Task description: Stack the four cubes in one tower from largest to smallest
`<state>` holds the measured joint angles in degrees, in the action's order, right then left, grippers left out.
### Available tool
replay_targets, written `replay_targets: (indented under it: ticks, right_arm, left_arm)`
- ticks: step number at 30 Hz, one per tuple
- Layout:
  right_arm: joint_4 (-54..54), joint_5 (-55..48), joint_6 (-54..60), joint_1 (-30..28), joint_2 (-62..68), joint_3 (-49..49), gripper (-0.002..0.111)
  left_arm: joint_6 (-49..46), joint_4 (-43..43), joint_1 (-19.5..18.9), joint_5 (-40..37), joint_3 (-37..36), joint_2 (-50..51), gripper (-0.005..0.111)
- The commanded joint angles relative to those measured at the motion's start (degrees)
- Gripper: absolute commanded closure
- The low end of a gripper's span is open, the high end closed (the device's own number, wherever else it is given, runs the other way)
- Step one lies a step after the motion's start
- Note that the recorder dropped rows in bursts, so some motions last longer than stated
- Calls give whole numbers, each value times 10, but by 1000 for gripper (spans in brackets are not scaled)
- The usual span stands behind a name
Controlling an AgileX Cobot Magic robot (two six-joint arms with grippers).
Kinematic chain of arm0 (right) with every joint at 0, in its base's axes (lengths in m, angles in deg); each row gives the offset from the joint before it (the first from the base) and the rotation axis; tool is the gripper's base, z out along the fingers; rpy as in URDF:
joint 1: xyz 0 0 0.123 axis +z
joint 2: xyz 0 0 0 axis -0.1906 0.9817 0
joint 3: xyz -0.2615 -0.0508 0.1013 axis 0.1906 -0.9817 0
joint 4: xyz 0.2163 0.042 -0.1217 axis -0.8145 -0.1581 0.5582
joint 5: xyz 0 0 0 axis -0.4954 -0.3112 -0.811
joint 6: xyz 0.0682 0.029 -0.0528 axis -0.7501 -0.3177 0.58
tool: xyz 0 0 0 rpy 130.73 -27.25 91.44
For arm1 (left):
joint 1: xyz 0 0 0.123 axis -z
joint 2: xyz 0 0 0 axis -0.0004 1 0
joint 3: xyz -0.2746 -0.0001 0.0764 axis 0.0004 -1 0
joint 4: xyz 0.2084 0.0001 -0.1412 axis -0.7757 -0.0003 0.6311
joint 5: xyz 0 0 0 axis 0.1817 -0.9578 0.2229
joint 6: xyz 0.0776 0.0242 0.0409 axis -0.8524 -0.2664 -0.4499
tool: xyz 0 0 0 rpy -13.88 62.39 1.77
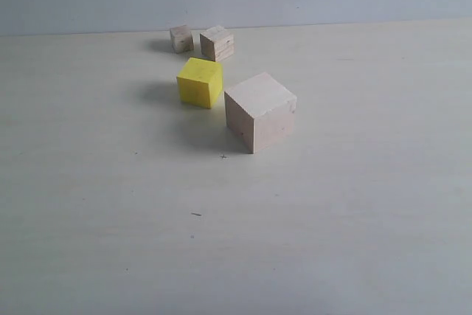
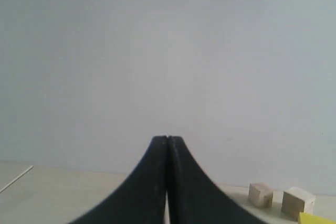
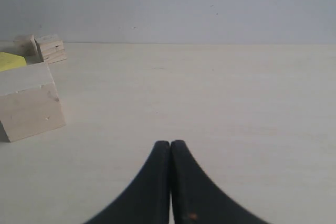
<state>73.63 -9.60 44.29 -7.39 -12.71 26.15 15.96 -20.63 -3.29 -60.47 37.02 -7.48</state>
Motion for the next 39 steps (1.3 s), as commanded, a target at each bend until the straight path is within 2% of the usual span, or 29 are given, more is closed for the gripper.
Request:
replay_targets:
  ticks: [1,6,12,14,20,22,26,28,31,39]
  right_arm:
    - [1,2,-2,-2,-3,-3,108]
    - [1,2,-2,-2,-3,-3,108]
    - [1,2,-2,-2,-3,-3,108]
    - [1,2,-2,-2,-3,-3,108]
    - [1,2,-2,-2,-3,-3,108]
    - [1,2,-2,-2,-3,-3,108]
    - [1,2,-2,-2,-3,-3,108]
    - [1,2,-2,-2,-3,-3,108]
    - [1,2,-2,-2,-3,-3,108]
    - [1,2,-2,-2,-3,-3,108]
  left_arm:
    - [37,-4,-1,13,29,-3,107]
    - [107,-77,0,9,78,10,107]
    - [302,-300,0,21,141,73,107]
    - [394,-397,0,45,161,101,107]
    - [720,-800,0,219,231,231,107]
    - [789,-881,0,260,263,285,107]
    - [818,-902,0,329,310,378,107]
    - [816,-900,0,396,341,433,107]
    - [770,-877,0,471,370,498,107]
    - [771,-797,0,523,370,514,107]
